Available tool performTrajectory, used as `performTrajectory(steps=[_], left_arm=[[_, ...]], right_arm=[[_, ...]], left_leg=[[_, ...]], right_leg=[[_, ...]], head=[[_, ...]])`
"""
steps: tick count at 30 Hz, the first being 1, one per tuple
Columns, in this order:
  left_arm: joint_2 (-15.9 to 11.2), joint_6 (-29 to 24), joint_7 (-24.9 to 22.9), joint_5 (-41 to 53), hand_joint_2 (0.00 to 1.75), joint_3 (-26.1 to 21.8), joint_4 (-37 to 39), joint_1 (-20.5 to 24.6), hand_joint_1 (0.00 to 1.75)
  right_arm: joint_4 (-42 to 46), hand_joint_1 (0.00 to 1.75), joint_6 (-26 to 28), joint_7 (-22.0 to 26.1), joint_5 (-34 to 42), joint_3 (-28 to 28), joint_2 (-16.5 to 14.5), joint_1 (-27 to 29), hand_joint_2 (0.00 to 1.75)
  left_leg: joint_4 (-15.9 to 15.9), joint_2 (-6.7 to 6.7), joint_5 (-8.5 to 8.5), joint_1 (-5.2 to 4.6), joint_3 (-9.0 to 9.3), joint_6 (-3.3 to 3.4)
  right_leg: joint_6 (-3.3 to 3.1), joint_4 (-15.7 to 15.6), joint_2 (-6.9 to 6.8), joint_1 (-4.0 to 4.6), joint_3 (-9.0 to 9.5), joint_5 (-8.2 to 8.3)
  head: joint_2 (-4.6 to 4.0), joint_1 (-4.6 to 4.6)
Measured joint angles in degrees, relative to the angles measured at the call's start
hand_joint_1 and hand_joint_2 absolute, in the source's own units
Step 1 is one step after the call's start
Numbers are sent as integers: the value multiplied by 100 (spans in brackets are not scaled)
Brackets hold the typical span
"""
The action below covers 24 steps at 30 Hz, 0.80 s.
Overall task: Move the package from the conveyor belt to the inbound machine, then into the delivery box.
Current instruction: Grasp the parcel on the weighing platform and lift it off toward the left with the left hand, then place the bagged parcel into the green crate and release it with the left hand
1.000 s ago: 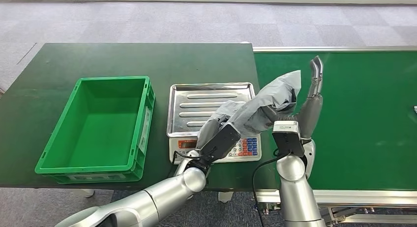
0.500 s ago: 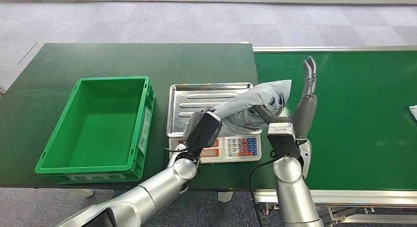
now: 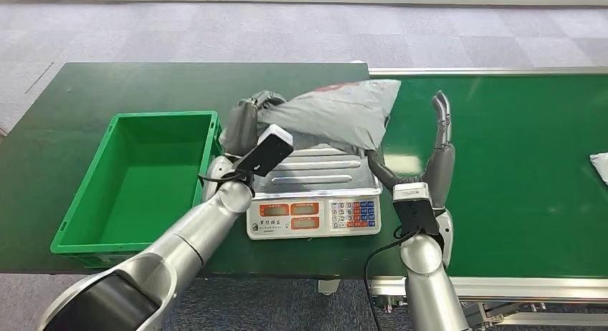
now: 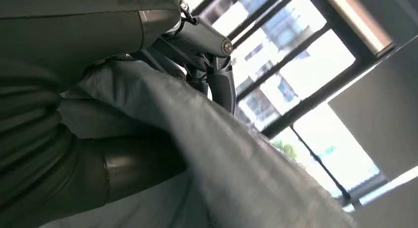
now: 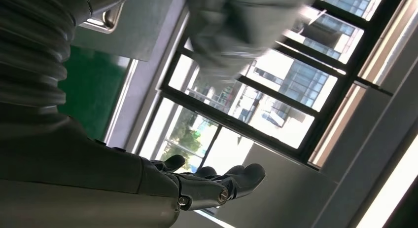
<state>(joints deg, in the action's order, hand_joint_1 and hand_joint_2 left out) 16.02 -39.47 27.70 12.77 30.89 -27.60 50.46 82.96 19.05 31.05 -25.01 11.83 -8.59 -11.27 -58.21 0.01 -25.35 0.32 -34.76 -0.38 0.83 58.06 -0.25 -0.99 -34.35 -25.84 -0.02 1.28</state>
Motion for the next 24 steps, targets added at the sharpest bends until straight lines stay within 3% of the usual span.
performTrajectory(steps=[3,7,12,18,24], left_arm=[[-347,353,-889,1527,175,-1171,-1231,-36,175],[-616,546,-1112,1741,175,-2130,-2243,-133,175],[-1263,593,-1213,1960,175,-2728,-2820,-243,175],[-2139,1485,-1250,1700,175,-3438,-3274,-765,175],[-2446,2268,-1297,1494,175,-3677,-3758,-1498,175]], right_arm=[[104,0,-247,-1,240,-144,52,258,175],[176,0,-335,44,344,-283,107,482,175],[307,0,-306,87,567,-482,177,877,175],[588,0,-336,195,701,-867,226,1440,175],[833,0,-355,185,686,-1096,226,1712,175]], left_leg=[[4,33,-5,0,3,-1],[6,35,-8,1,-2,-1],[11,28,-8,8,-2,-3],[13,38,-12,7,3,-11],[12,33,-15,5,-3,-8]], right_leg=[[-2,2,33,0,-10,2],[-7,1,33,6,-16,0],[-11,2,27,9,-10,-4],[-20,2,37,13,-14,-11],[-20,1,32,4,-14,-12]], head=[[0,-1],[-1,1],[0,1],[0,1],[0,1]])
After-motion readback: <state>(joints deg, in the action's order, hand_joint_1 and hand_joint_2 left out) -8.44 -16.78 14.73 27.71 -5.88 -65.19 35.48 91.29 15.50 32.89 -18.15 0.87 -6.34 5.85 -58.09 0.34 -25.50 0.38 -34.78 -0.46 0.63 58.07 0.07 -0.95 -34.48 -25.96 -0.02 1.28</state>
